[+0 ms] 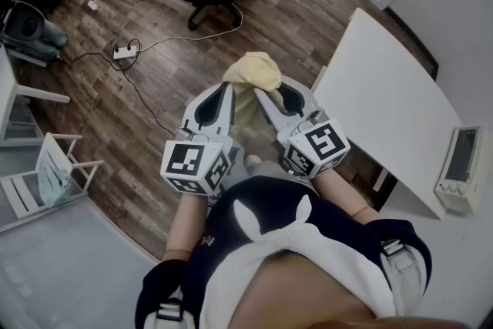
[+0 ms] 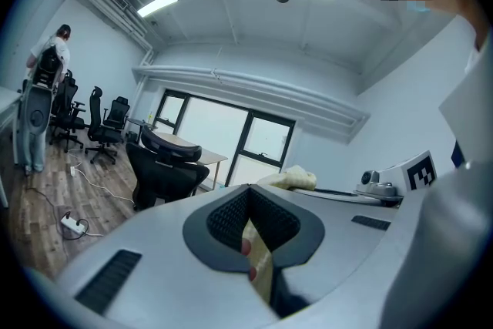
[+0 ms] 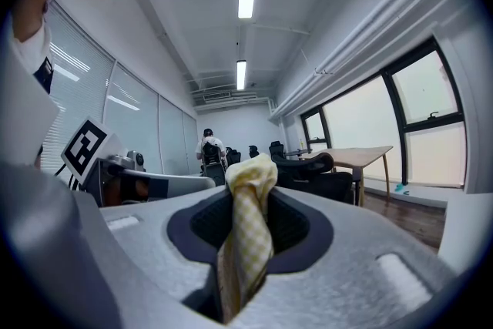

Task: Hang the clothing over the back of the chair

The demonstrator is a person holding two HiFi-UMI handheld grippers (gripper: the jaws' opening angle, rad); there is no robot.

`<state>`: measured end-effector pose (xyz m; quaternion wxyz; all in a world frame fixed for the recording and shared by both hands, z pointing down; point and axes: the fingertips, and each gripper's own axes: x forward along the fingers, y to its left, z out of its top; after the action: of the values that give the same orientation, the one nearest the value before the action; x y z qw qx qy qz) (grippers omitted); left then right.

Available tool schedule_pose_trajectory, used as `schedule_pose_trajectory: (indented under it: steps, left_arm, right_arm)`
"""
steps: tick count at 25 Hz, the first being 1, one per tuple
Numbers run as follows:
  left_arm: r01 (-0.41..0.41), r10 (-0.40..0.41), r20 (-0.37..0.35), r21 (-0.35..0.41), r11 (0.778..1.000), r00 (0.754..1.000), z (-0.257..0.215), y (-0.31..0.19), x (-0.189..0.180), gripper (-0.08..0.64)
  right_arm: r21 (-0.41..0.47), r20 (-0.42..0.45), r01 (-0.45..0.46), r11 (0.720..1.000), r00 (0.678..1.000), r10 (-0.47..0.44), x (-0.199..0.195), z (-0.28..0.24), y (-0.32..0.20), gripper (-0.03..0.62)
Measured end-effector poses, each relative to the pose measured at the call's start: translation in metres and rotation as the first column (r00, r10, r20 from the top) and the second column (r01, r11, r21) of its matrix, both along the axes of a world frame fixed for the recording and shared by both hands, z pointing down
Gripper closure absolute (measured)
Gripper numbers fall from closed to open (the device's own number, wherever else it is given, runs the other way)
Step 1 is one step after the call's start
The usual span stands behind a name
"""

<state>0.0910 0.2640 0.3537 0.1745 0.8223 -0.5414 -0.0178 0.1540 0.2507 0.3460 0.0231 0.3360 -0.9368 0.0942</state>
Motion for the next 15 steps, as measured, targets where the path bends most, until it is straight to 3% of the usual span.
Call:
schedule_pose_trajectory:
  steps: [15]
  left_arm:
    - [0.002,-0.002,-0.019,0.006,1.0,1.0,-0.006,-0.094,-0.09,0.554]
  right_arm:
    - [0.02,0.009,0.009,1.0,1.0,-0.009,-0.085,-0.009,-0.09,0.488]
